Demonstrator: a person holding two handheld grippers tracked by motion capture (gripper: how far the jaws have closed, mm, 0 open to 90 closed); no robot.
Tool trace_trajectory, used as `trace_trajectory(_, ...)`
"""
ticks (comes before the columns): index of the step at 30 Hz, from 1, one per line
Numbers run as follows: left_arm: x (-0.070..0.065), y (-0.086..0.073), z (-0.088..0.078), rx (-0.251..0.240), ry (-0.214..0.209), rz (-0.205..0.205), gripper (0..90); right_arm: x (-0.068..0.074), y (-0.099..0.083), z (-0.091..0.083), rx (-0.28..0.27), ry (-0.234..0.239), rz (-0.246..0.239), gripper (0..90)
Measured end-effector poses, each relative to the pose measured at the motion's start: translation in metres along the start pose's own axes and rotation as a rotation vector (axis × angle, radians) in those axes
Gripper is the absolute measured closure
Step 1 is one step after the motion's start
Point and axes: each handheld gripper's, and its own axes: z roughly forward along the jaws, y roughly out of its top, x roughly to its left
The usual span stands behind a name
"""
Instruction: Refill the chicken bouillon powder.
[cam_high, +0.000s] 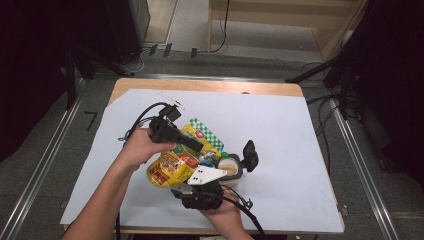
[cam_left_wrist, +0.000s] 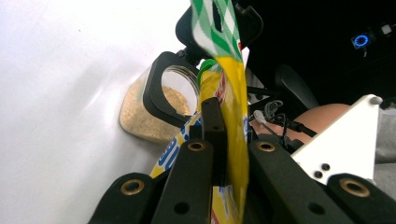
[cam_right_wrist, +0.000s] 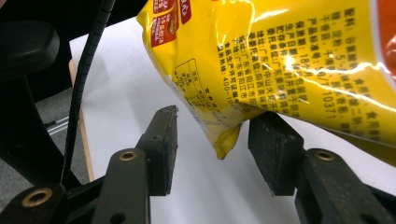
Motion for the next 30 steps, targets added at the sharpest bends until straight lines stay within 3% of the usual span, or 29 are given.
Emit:
trace_trajectory(7,0.002,-0.006,-0.016,-0.045,-0.001,-0.003,90.0,-0.001,0.001,-0.003,-0.007,-0.009,-0.015,53.2)
trace_trajectory(19,0.023,-0.017,-0.054,-0.177,0.051,-0.046,90.0,-0.005,0.004,-0.006,-0.016,0.003,0.034,51.1)
trace_trajectory(30,0.041,-0.01,-0.064,-0.259,0.114,-0.083,90.0,-0.006,0.002,-0.007,-0.005,-0.007,0.033,50.5)
